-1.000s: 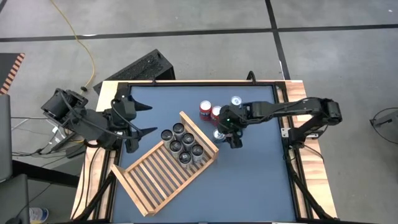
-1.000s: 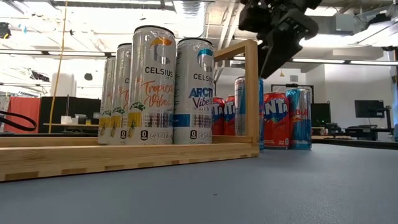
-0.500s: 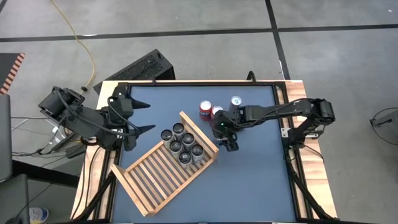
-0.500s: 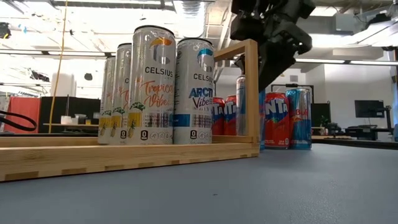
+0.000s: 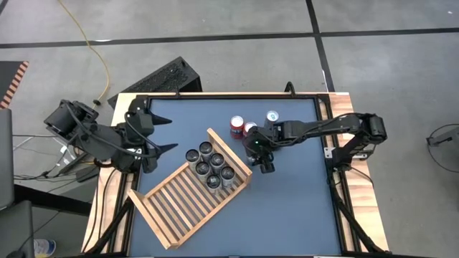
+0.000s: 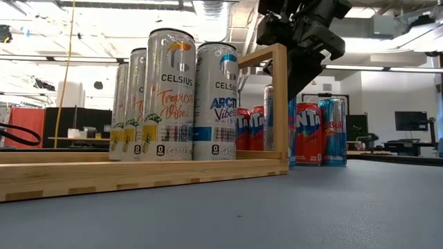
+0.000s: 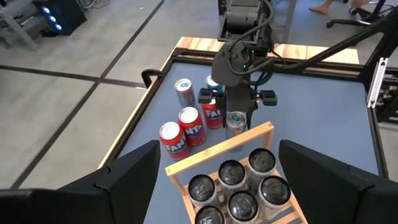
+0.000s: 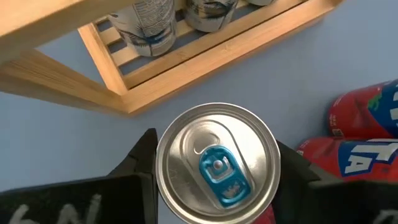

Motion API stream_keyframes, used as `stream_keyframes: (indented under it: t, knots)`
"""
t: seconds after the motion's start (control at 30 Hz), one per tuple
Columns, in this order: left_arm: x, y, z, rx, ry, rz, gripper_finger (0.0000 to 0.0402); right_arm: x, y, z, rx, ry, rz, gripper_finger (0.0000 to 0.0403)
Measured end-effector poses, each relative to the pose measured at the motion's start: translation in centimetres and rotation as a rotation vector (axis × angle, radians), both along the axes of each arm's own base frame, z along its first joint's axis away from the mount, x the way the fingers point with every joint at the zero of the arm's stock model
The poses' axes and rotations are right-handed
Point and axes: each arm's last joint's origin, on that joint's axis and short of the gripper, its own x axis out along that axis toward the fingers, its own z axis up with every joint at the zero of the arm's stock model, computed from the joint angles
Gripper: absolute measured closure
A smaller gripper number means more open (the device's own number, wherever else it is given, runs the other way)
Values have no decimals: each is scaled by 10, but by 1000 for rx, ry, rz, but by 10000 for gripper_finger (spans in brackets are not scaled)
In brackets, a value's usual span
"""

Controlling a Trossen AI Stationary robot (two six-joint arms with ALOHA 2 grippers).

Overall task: Place canned beverage on shelf
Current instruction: Put the bottom blue soda can on the shelf

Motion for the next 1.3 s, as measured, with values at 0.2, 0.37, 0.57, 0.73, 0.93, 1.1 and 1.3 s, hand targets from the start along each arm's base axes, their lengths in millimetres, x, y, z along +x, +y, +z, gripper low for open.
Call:
stream_keyframes:
  t: [0.2,0.37,0.57,0.73,0.93,1.1,1.3]
  knots:
    - [-3,1,1,-10,-8,-2,87,-1,-4,32,-84,-11,-42,228]
    - [-4,0,1,-18,-9,-8,87,1,-9,80,-190,-64,-90,228]
    - [-9,-2,2,-20,-12,-32,87,6,-10,150,-302,-310,-166,228]
    - [-18,-2,5,-45,-36,-44,87,17,-3,183,-333,-538,-193,228]
    - [-25,-1,8,-51,-61,-44,87,60,18,178,-277,-696,-82,228]
    - [-29,-1,9,-51,-69,-50,87,111,44,159,-266,-725,49,228]
    - [-31,-1,9,-45,-64,-59,87,162,68,133,-234,-621,185,228]
